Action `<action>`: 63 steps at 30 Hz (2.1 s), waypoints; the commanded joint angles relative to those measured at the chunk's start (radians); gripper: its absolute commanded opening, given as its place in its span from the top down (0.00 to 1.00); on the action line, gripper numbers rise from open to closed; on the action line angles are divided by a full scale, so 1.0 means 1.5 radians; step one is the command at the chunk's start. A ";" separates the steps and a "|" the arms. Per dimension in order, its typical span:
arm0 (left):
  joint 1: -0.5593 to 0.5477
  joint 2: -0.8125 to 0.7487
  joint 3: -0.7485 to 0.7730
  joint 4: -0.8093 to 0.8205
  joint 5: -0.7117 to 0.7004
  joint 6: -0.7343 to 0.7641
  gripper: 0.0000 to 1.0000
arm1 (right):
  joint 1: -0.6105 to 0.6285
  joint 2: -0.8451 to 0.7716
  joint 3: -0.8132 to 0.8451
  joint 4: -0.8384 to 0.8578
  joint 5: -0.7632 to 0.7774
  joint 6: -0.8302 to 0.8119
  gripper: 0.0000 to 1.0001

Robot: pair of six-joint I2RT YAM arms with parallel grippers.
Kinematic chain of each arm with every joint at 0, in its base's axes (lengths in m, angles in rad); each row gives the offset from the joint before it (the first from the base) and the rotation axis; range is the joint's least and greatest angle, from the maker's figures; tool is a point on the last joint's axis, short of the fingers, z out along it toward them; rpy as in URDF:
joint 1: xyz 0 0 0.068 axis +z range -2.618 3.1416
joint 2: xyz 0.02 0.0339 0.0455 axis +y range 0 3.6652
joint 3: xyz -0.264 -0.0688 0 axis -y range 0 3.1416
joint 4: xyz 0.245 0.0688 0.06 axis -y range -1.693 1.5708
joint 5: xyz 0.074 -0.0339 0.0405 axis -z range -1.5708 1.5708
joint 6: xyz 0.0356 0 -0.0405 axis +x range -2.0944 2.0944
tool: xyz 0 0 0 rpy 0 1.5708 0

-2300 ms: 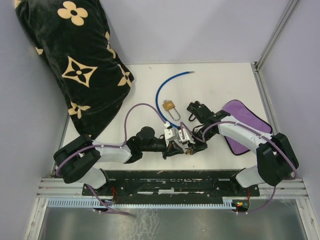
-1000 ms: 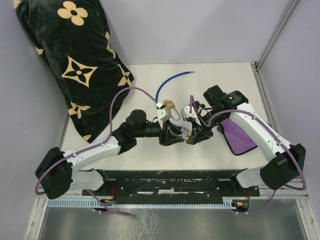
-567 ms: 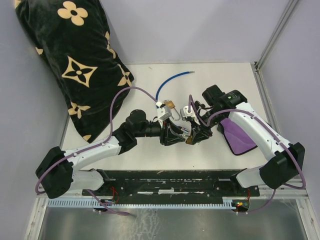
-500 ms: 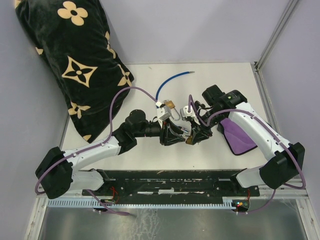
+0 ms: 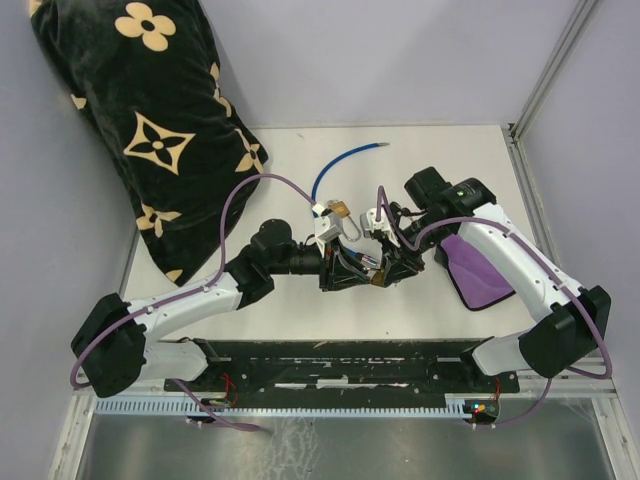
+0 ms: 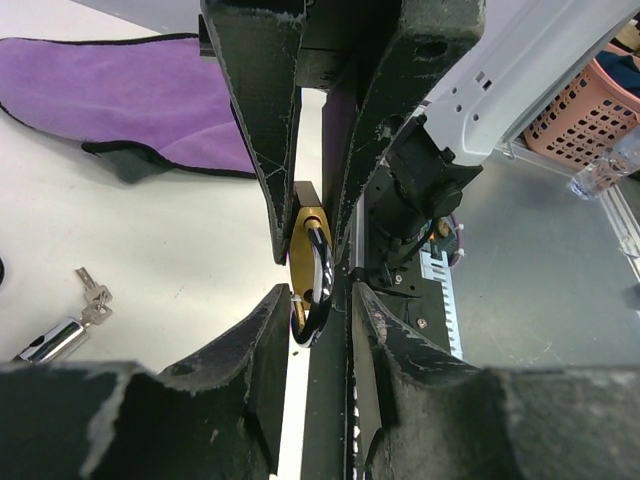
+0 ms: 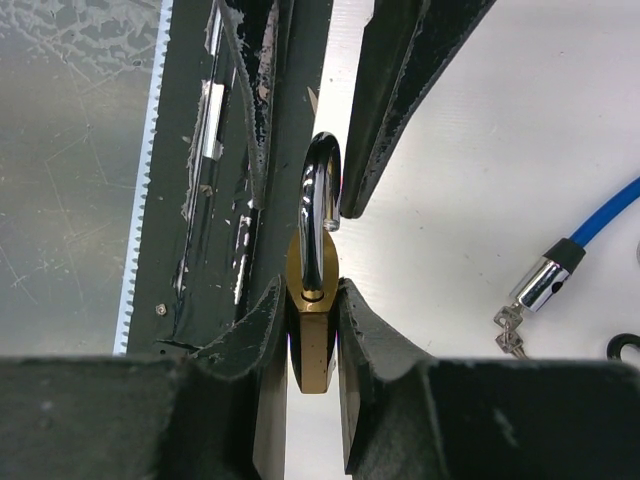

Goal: Lock with the key
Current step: Lock the lock.

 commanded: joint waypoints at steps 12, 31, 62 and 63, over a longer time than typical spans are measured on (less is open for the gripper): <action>-0.003 0.008 0.036 0.033 0.016 -0.034 0.67 | 0.004 0.000 0.036 -0.002 -0.028 0.003 0.98; -0.005 -0.109 -0.021 0.122 -0.100 -0.066 0.97 | -0.107 -0.041 0.145 -0.017 -0.119 0.065 0.34; 0.008 -0.145 0.001 0.417 -0.278 -0.258 0.97 | -0.101 -0.101 0.109 0.608 -0.313 0.808 0.35; 0.008 -0.146 0.001 0.419 -0.283 -0.260 0.97 | -0.100 -0.102 0.105 0.608 -0.314 0.807 0.35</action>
